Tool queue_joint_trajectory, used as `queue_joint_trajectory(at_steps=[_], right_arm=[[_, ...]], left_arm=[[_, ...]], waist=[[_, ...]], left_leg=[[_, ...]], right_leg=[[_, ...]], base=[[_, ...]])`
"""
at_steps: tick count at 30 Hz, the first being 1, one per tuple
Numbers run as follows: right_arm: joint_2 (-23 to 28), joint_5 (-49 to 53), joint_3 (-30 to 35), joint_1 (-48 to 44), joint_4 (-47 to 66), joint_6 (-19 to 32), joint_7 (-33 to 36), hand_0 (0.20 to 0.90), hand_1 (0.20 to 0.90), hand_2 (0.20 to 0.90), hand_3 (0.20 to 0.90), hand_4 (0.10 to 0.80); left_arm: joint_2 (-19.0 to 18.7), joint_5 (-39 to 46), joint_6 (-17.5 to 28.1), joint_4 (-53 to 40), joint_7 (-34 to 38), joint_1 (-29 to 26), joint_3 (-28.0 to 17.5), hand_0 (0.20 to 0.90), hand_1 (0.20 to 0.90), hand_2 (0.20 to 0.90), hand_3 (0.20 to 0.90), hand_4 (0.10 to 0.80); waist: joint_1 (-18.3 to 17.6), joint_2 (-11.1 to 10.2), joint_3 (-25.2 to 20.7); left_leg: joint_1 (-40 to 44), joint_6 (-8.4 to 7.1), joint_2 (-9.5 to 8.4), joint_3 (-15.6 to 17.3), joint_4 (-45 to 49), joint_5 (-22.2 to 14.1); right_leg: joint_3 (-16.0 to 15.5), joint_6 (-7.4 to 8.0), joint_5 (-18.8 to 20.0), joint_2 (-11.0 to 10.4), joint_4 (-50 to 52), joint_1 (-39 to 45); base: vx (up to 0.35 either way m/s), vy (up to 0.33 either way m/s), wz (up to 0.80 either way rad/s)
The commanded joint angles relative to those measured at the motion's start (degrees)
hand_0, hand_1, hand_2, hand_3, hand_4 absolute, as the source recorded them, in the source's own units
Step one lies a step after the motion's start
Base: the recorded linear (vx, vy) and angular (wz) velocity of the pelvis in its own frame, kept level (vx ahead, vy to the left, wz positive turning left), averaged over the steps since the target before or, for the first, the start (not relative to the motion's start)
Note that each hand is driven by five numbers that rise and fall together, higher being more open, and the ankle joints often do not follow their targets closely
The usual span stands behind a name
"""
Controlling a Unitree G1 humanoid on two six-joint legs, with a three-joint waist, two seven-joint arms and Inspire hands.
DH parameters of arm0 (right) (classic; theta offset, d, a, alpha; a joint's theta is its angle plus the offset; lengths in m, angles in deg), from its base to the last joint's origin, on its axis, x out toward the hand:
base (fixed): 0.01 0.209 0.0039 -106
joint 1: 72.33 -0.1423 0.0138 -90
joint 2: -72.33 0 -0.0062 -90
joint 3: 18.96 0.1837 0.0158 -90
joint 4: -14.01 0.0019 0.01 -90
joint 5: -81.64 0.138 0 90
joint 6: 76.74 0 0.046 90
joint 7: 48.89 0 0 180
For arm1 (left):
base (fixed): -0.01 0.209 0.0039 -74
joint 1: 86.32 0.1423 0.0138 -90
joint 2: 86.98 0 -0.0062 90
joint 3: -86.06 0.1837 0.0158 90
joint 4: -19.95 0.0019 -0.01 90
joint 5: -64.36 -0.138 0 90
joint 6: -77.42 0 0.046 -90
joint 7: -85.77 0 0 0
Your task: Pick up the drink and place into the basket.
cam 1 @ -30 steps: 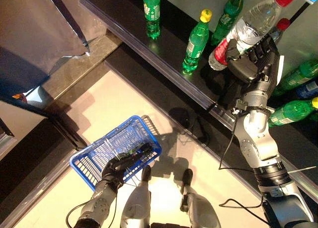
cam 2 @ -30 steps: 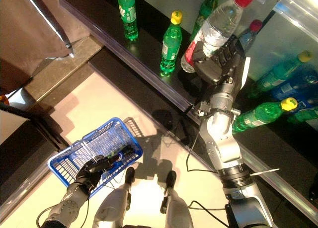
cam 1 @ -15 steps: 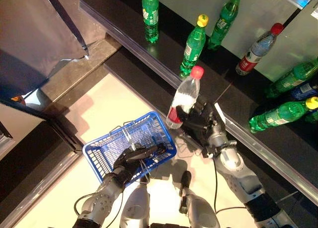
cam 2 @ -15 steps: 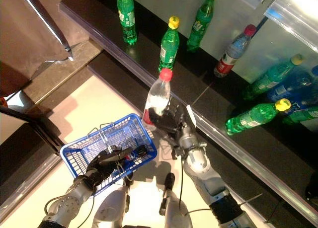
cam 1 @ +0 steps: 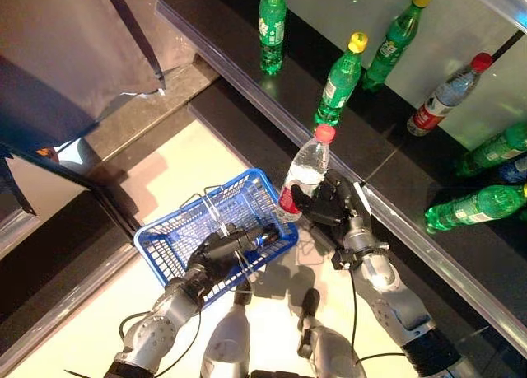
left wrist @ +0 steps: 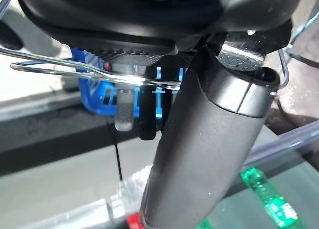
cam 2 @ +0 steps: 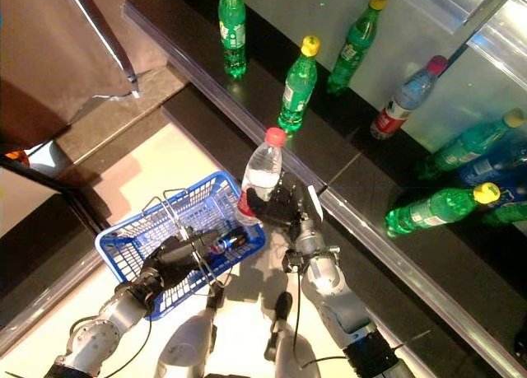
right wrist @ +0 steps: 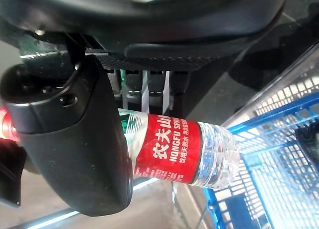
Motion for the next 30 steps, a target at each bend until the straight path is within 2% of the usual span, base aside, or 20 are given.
queue_joint_trajectory(at_steps=[1, 10, 17, 30], right_arm=[[-0.93, -1.18, -3.18, -5.65, 2.46, 12.28, 0.43, 0.300, 0.300, 0.300, 0.200, 0.100], [-2.79, -0.97, -7.06, -7.19, -1.32, 12.72, 0.52, 0.300, 0.300, 0.300, 0.200, 0.100], [-5.63, -3.41, -11.28, -9.24, -8.91, 11.35, 0.74, 0.300, 0.300, 0.300, 0.200, 0.100], [-10.00, -6.23, -14.31, -8.75, -23.98, 8.67, 2.47, 0.300, 0.300, 0.300, 0.200, 0.100]], left_arm=[[2.39, 7.40, 2.43, -19.36, -13.61, -4.31, 4.42, 0.300, 0.300, 0.300, 0.200, 0.100], [2.99, 8.69, 1.47, -18.55, -14.40, -6.27, 8.86, 0.300, 0.300, 0.300, 0.200, 0.100], [3.55, 7.59, 1.71, -18.18, -17.54, -8.39, 11.92, 0.300, 0.300, 0.300, 0.200, 0.100], [5.37, 6.47, 1.49, -17.61, -19.58, -10.21, 13.96, 0.300, 0.300, 0.300, 0.200, 0.100]], waist=[[-0.03, 3.26, -14.48], [0.28, 3.58, -14.65], [1.15, 3.87, -14.58], [2.26, 4.26, -14.49]], left_leg=[[-1.52, 1.23, -1.60, -3.32, -0.67, 0.66], [-1.26, 1.75, -2.18, -3.75, -0.70, 0.58], [-1.27, 2.10, -2.70, -4.27, -1.12, 0.64], [-1.71, 2.38, -3.16, -4.85, -1.06, 0.56]], right_leg=[[-1.47, -0.98, -7.94, -0.76, 8.18, 0.97], [-1.84, -0.45, -7.52, -1.60, 8.31, 1.03], [-2.46, -0.25, -7.33, -2.18, 8.11, 1.13], [-3.55, -0.33, -7.32, -2.82, 8.12, 1.13]], base=[[0.012, 0.035, 0.13], [0.029, 0.020, 0.06], [0.013, 0.016, 0.08], [0.004, 0.008, 0.05]])
